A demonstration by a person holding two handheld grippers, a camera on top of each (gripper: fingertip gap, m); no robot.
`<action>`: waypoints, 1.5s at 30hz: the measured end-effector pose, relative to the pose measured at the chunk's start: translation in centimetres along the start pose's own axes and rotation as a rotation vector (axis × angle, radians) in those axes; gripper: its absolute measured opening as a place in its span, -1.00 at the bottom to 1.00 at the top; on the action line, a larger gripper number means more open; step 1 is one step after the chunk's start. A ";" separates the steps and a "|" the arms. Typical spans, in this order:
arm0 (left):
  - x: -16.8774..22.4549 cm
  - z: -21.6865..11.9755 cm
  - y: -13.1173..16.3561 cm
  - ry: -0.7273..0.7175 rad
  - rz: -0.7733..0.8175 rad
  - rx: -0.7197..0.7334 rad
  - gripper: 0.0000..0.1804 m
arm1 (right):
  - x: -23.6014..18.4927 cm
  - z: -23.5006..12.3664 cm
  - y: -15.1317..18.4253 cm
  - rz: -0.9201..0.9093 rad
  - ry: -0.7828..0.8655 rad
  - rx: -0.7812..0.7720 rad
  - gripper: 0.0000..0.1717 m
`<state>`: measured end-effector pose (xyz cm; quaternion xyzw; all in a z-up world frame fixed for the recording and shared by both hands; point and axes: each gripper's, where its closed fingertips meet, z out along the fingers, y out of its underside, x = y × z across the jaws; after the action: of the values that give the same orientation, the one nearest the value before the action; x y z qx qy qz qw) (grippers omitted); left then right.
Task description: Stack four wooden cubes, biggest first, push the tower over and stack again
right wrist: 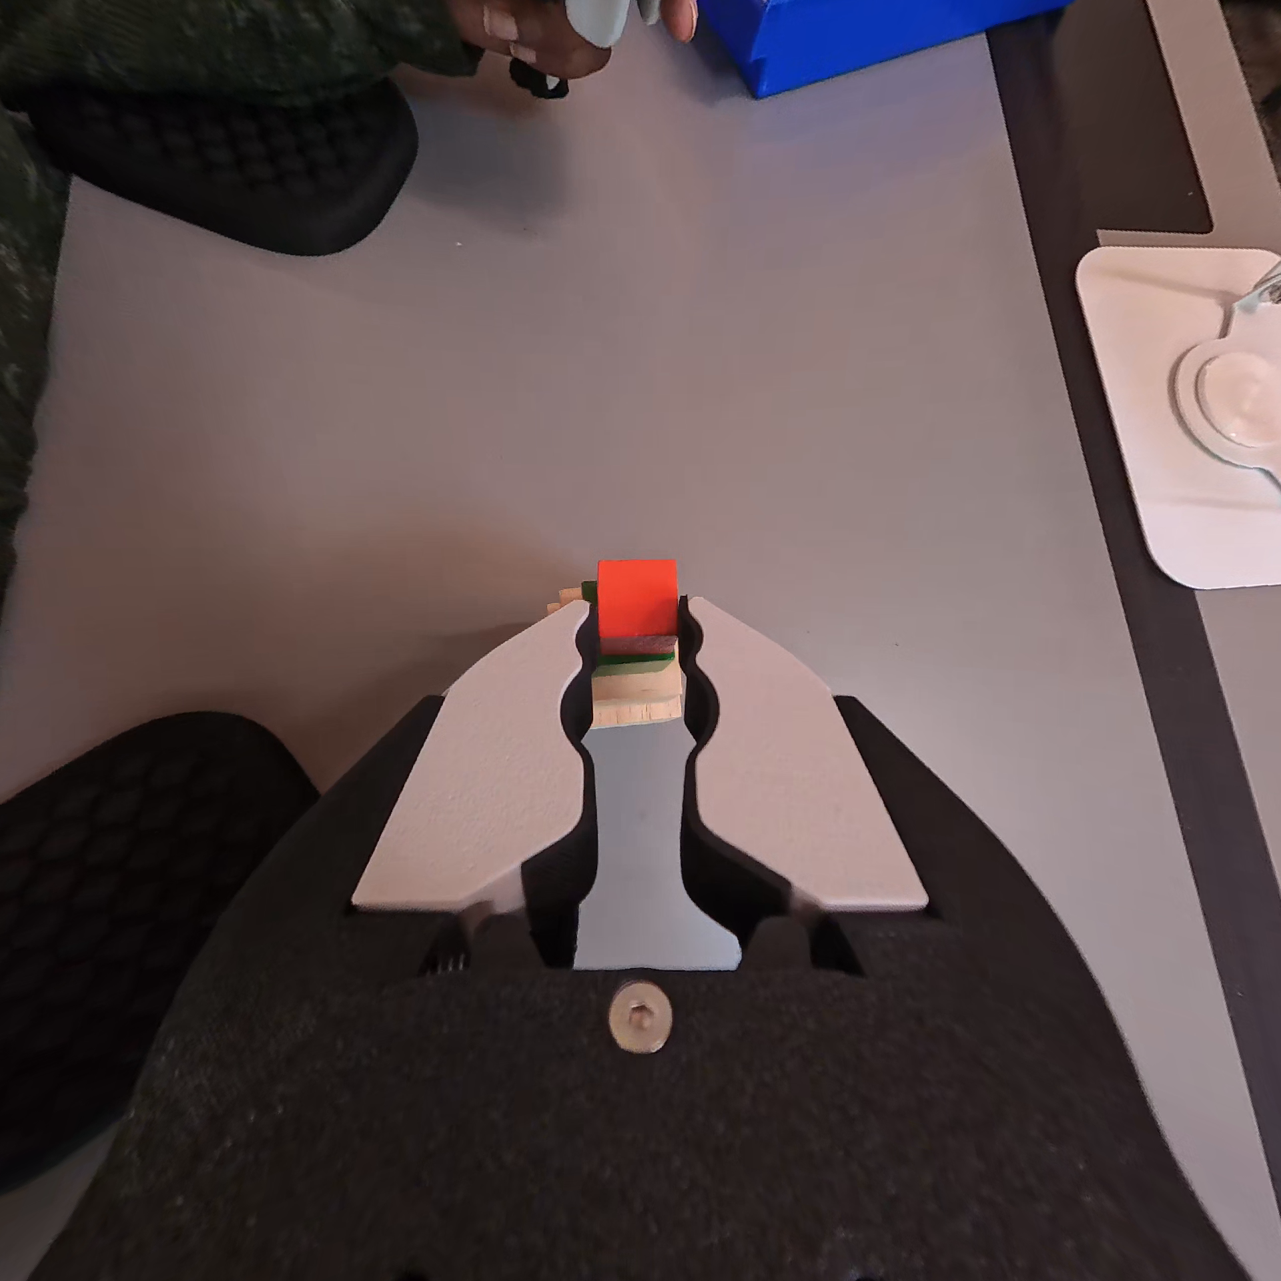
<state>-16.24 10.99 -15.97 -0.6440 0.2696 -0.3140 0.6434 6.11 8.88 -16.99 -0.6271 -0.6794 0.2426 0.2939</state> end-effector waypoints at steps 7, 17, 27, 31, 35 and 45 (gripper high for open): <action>-0.1 0.0 0.2 0.000 -0.004 -0.011 -1.00 | -0.3 0.0 -0.1 -0.016 -0.027 0.015 -0.75; 0.0 0.1 0.5 0.006 -0.006 -0.021 -1.00 | -0.2 0.1 0.2 -0.021 -0.041 0.022 -0.72; 0.1 0.2 0.6 0.011 -0.006 -0.023 -1.00 | -0.2 0.0 0.1 -0.032 -0.057 0.026 -0.71; 0.1 0.2 0.7 0.012 -0.009 -0.024 -1.00 | -0.1 -0.1 0.0 -0.038 -0.056 0.028 -0.71; 0.1 0.3 0.7 0.014 -0.010 -0.026 -1.00 | -0.1 0.0 0.0 -0.048 -0.058 0.026 -0.72; 0.2 0.3 0.8 0.018 -0.009 -0.028 -1.00 | -0.1 -0.2 0.1 -0.054 -0.065 0.032 -0.74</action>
<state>-15.85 11.06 -16.76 -0.6514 0.2767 -0.3189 0.6304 6.32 8.80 -16.99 -0.5954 -0.7014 0.2657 0.2881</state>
